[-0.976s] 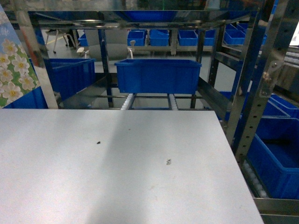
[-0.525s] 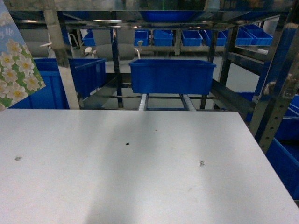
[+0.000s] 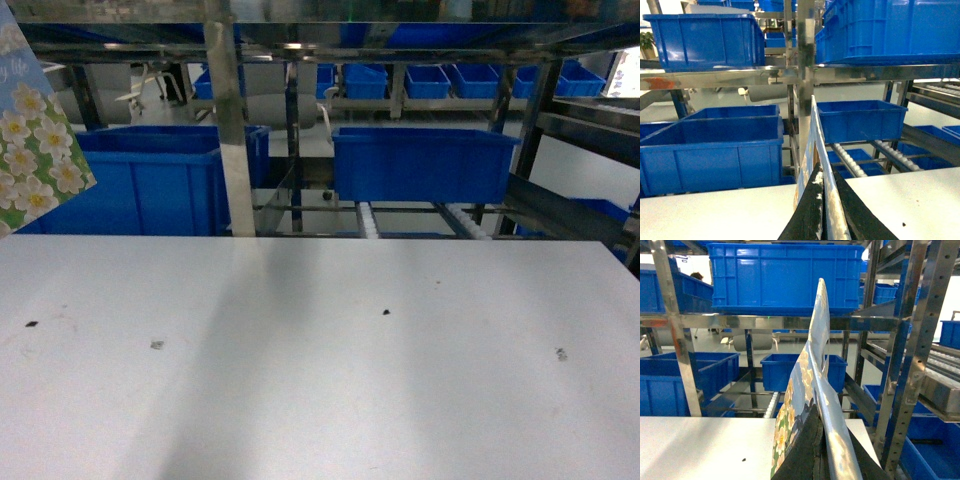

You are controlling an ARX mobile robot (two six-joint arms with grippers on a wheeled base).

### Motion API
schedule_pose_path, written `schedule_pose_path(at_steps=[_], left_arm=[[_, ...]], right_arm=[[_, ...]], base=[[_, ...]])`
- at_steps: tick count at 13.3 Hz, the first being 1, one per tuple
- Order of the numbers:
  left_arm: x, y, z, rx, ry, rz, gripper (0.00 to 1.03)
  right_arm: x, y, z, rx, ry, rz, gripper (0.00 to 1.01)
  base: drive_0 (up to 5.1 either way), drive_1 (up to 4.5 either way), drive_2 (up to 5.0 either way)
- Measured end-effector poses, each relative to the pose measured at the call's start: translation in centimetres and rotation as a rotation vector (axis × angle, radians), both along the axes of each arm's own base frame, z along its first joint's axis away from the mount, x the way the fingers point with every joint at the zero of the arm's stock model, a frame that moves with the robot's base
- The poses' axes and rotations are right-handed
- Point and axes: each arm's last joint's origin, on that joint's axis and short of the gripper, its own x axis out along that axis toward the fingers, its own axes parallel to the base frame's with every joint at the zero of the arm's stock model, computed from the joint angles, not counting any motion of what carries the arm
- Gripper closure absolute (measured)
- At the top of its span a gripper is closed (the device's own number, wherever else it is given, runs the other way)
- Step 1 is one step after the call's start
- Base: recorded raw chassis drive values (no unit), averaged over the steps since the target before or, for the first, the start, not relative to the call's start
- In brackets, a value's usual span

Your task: Move flower gift bag to table near conveyor

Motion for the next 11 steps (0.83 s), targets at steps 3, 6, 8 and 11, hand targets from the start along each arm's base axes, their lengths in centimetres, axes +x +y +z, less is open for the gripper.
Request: schedule_pose_path(at_steps=[3, 6, 8, 11], left_arm=[[0.00, 0.00, 0.01, 0.000, -0.002, 0.000, 1.01], [0.00, 0.00, 0.00, 0.000, 0.000, 0.000, 1.01], [0.00, 0.00, 0.01, 0.000, -0.002, 0.000, 1.01], [0.01, 0.10, 0.02, 0.000, -0.002, 0.012, 1.01]], right_arm=[[0.01, 0.00, 0.00, 0.000, 0.000, 0.000, 0.99], [0.00, 0.00, -0.01, 0.000, 0.001, 0.000, 0.99], [-0.01, 0.00, 0.03, 0.001, -0.002, 0.000, 0.99], [0.01, 0.02, -0.01, 0.000, 0.001, 0.005, 0.99]], base=[[-5.0, 2.48, 2.5], [-5.0, 2.50, 2.5], [-5.0, 2.50, 2.5], [-1.7, 0.83, 0.8]])
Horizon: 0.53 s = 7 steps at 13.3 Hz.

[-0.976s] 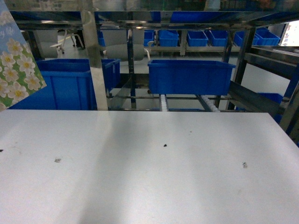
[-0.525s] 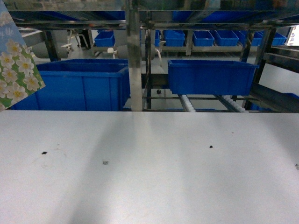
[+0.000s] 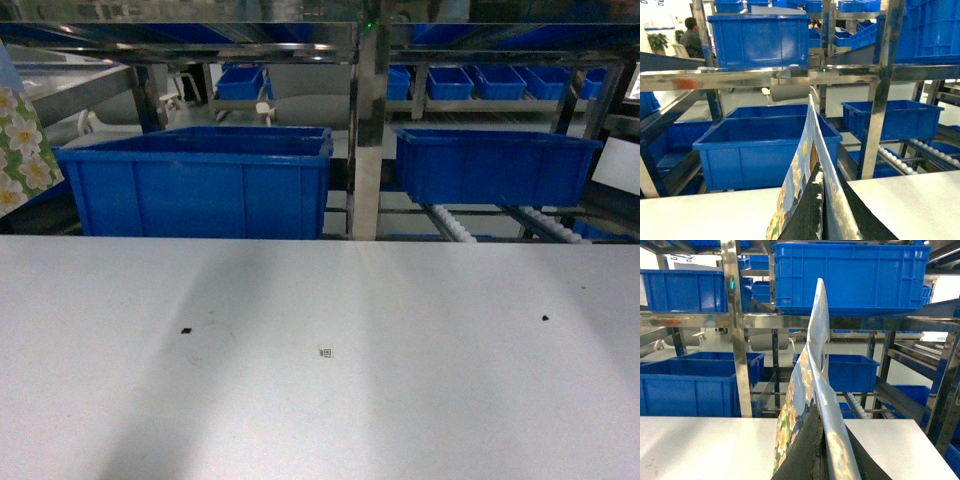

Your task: Move flower gift bag to table near conveyor

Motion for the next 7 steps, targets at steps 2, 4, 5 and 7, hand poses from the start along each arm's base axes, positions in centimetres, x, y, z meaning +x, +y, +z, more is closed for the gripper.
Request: schedule_pose_path(at_steps=[2, 4, 5, 7], left_arm=[[-0.01, -0.08, -0.01, 0.000, 0.002, -0.012, 1.01], [-0.02, -0.08, 0.00, 0.000, 0.000, -0.012, 1.01], [-0.07, -0.07, 0.06, 0.000, -0.003, -0.011, 1.01], [-0.05, -0.07, 0.04, 0.000, -0.002, -0.010, 1.01]], right_arm=[[-0.01, -0.02, 0.02, 0.001, -0.002, -0.004, 0.99], [-0.02, -0.02, 0.03, 0.001, -0.004, -0.004, 0.99], [-0.03, -0.02, 0.04, 0.001, -0.004, -0.004, 0.99], [-0.03, -0.02, 0.04, 0.001, -0.004, -0.004, 0.99]], base=[[0.0, 0.00, 0.0], [0.0, 0.00, 0.0], [0.0, 0.00, 0.0], [0.0, 0.00, 0.0]])
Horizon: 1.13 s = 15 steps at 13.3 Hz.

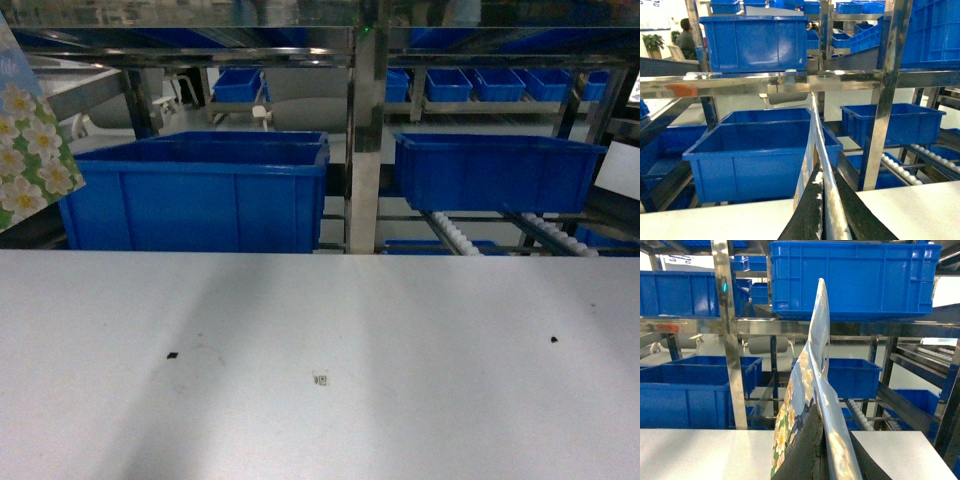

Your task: Move flower gift bag to table near conveyor

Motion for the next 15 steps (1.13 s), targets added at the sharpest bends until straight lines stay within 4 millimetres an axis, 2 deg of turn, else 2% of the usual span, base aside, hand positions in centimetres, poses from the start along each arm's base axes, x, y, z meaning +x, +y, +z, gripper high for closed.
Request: schedule_pose_path(at_steps=[3, 4, 5, 11, 13, 15], left_arm=[[0.1, 0.0, -0.2, 0.002, 0.013, 0.000, 1.01], [0.1, 0.0, -0.2, 0.002, 0.010, -0.001, 1.01], [0.1, 0.0, -0.1, 0.002, 0.009, -0.001, 1.01], [0.1, 0.0, -0.1, 0.001, 0.008, -0.001, 1.01], [0.1, 0.0, -0.1, 0.001, 0.008, -0.001, 1.01], [0.1, 0.0, -0.1, 0.001, 0.008, -0.001, 1.01]], right_arm=[[0.0, 0.0, 0.0, -0.001, 0.004, 0.000, 0.99], [0.0, 0.0, 0.0, -0.001, 0.003, 0.000, 0.89], [0.0, 0.0, 0.0, -0.002, 0.004, 0.000, 0.99], [0.3, 0.1, -0.4, -0.004, -0.003, 0.055, 0.99], [1.4, -0.2, -1.1, -0.013, 0.033, 0.039, 0.99], [3.6, -0.8, -2.0, -0.022, 0.052, 0.031, 0.99]], base=[[0.0, 0.00, 0.0], [0.0, 0.00, 0.0], [0.0, 0.00, 0.0], [0.0, 0.00, 0.0], [0.0, 0.00, 0.0], [0.0, 0.00, 0.0]])
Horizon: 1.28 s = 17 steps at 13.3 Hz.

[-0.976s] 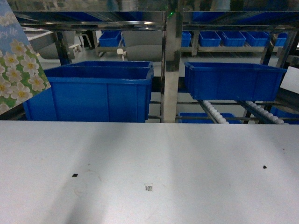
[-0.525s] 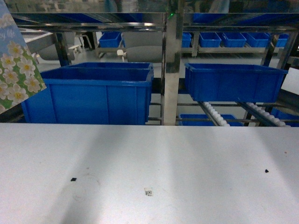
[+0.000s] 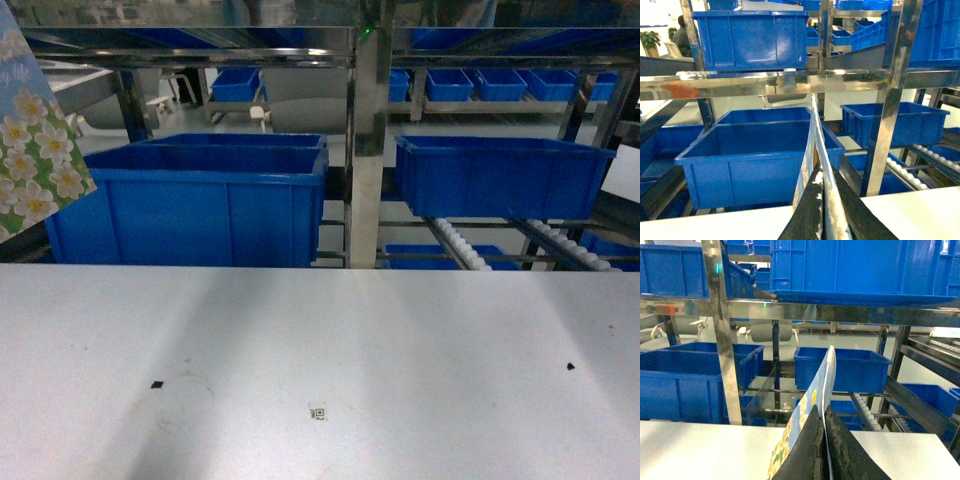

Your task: Move flower gift bag to table near conveyor

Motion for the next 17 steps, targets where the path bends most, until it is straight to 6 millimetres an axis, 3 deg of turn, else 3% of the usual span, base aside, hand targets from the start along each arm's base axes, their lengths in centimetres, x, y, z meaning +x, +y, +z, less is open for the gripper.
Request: schedule_pose_path(at_steps=[9, 14, 17], left_arm=[[0.0, 0.0, 0.0, 0.000, 0.000, 0.000, 1.01], [0.0, 0.0, 0.0, 0.000, 0.000, 0.000, 1.01], [0.0, 0.0, 0.0, 0.000, 0.000, 0.000, 1.01]], right_arm=[[10.9, -2.2, -5.6, -0.007, 0.122, 0.029, 0.99], [14.4, -4.0, -10.7, -0.016, 0.285, 0.058, 0.99], [15.7, -4.5, -12.2, -0.025, 0.329, 0.052, 0.99]], base=[[0.0, 0.00, 0.0], [0.0, 0.00, 0.0], [0.0, 0.00, 0.0]])
